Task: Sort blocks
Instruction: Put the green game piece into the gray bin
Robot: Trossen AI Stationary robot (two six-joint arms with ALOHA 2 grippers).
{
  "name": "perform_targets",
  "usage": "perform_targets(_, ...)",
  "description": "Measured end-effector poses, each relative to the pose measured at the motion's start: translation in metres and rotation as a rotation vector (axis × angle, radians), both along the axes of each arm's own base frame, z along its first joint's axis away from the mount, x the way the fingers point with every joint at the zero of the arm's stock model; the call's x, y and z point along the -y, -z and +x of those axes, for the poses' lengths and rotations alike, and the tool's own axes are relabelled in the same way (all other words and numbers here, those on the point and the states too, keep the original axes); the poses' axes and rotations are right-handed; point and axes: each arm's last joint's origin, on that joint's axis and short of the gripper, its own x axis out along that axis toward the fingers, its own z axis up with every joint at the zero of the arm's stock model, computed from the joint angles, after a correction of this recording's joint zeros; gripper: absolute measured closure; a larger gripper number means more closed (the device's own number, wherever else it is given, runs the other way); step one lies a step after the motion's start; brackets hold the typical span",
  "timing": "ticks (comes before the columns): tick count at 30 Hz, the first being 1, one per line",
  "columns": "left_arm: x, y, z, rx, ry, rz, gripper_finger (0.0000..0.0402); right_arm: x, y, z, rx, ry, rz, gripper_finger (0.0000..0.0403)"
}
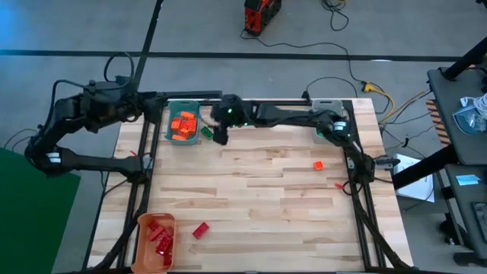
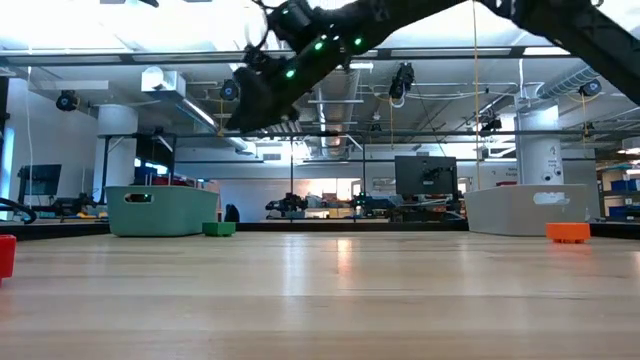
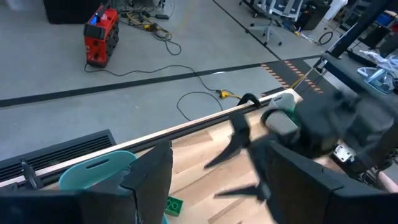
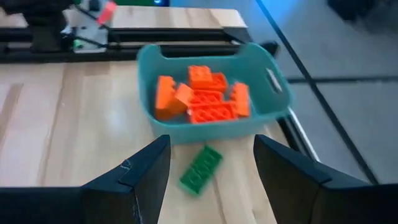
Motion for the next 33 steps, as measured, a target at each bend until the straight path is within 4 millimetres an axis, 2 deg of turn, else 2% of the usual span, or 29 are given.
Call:
perform_targets(6,0.002,-0.001,-0.006,0.017,0.000,0.005,0.0173,-0.007,0.032,0.024,0.096,0.016,0.011,0.0193)
perform_targets(16,0.005,-0.003,-0.016,0.041,0.000,0.011,0.0173,-0.003,0.076,0.035,0.095,0.193,0.101,0.0202)
perform_targets(22,0.005,-0.002,-0.019,0.034,0.001,0.011,0.0173,-0.004,0.083,0.031,0.029,0.207,0.124,0.0172)
perform_targets(28,0.006,-0.002,-0.019,0.029,0.004,0.017,0.0173,-0.003,0.086,0.030,0.015,0.227,0.150,0.0123)
perform_targets(33,0.006,-0.002,-0.019,0.029,0.004,0.017,0.0173,-0.004,0.097,0.026,-0.022,0.257,0.149,0.0090)
